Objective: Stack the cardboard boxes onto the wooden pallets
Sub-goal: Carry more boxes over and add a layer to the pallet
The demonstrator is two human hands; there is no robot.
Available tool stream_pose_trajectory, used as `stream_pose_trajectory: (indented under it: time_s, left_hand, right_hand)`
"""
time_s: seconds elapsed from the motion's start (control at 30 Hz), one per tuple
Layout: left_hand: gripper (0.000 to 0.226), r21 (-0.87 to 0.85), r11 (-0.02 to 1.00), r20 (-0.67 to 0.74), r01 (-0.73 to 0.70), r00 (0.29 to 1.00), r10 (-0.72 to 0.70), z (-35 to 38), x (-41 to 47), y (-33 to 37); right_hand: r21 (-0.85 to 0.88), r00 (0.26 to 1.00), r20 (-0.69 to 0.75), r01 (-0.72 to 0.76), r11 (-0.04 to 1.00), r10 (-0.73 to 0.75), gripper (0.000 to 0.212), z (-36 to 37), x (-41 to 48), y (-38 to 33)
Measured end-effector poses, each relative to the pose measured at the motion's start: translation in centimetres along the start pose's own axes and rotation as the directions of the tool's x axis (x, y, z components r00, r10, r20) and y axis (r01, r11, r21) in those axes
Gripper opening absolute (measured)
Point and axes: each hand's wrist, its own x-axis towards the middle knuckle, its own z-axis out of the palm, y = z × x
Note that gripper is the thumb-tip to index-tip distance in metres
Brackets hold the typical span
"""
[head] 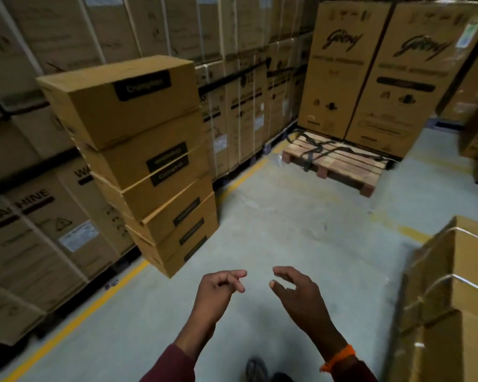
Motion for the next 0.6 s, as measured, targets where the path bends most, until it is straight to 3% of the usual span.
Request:
stream_pose_trajectory:
  time_s: [0.1,0.3,0.43,0.6]
  left_hand:
    - [0.051,-0.049,0.999,-0.080,-0.009,0.997,0.005,-5.2,4.4,1.4]
    - [0.033,-0.198,0.977,-0.214,-0.077,0.976,0.034,-18.1,15.9,6.6]
    - [0.020,-0.163,0.975,-0.352,-0.151,0.932,0.086,-27.9,22.6,10.7]
    - [0.021,-0.196,0.945,-0.532,-0.261,0.838,0.121,-39.8,28.8,14.8]
  right_hand:
    - [0.019,0.998,0.059,0.001,1.000,-0.002,0.023,4.3,5.7,-1.9]
    - [0.089,0.993,0.118,0.018,0.996,-0.029,0.018,15.8,20.9,-7.4]
    - [0.125,0.977,0.212,0.001,0.992,-0.027,0.019,24.0,29.9,-13.9]
    - [0.145,0.918,0.389,0.017,0.989,-0.073,0.024,32.7,37.5,-22.7]
